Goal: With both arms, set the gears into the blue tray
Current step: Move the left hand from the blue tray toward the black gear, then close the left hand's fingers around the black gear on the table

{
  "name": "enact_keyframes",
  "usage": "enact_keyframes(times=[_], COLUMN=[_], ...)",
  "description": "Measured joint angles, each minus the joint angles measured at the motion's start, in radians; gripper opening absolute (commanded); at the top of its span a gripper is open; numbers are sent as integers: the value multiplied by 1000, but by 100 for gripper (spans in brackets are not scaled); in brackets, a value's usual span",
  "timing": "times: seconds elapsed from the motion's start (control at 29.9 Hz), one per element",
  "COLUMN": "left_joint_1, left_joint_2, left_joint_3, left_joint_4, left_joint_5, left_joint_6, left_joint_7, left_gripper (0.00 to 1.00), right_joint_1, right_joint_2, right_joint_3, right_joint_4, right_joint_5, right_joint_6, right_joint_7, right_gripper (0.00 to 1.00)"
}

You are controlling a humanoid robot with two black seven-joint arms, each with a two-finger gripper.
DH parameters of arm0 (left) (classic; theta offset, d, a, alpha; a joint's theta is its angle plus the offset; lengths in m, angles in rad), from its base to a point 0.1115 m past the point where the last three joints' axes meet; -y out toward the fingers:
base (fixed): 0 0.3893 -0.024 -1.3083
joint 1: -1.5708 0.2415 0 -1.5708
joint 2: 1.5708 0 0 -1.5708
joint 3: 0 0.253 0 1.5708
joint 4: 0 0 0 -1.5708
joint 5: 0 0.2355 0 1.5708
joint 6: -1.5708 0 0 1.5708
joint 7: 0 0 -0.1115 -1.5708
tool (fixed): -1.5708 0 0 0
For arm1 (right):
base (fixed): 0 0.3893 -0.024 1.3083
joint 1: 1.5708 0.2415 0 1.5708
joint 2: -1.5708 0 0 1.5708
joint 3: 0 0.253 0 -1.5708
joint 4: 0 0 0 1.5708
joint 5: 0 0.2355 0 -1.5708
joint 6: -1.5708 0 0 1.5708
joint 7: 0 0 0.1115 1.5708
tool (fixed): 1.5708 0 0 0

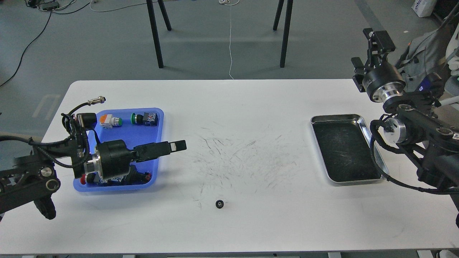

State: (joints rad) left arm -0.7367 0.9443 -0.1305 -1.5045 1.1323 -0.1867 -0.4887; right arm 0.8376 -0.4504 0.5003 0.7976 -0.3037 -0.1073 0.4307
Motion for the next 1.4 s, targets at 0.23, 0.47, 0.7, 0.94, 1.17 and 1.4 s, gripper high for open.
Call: enact_keyframes(times=[0.23, 0.47, 0.7, 0.94, 1.17, 1.4], left_joint_1=[12, 13, 15, 18, 16, 19], left_joint_2=[35, -1, -81, -185, -263, -347], left_joint_3=[13, 43, 133, 190, 200, 202], left_joint_4=[-119, -130, -89, 14, 100, 203], left_joint_5=[221, 455, 639, 730, 785, 861], left_joint_6=[30, 115, 267, 367, 412, 479], left_joint_7=[0, 0, 0, 0, 0, 0], left_gripper=[99, 97, 92, 92, 88, 87], right_joint_1=[0, -38, -97, -118, -145, -146], right_joint_2=[0, -24, -27, -27, -18, -17], right_joint_3=[9, 22, 52, 59, 60, 59], right_joint_4=[-1, 9, 52, 58, 61, 52], right_joint_5=[12, 68, 70, 71, 70, 69], right_joint_6=[3, 18, 9, 8, 8, 8], right_joint_7=[0, 3, 6, 7, 8, 7], right_gripper=[96, 97, 97, 97, 97, 97])
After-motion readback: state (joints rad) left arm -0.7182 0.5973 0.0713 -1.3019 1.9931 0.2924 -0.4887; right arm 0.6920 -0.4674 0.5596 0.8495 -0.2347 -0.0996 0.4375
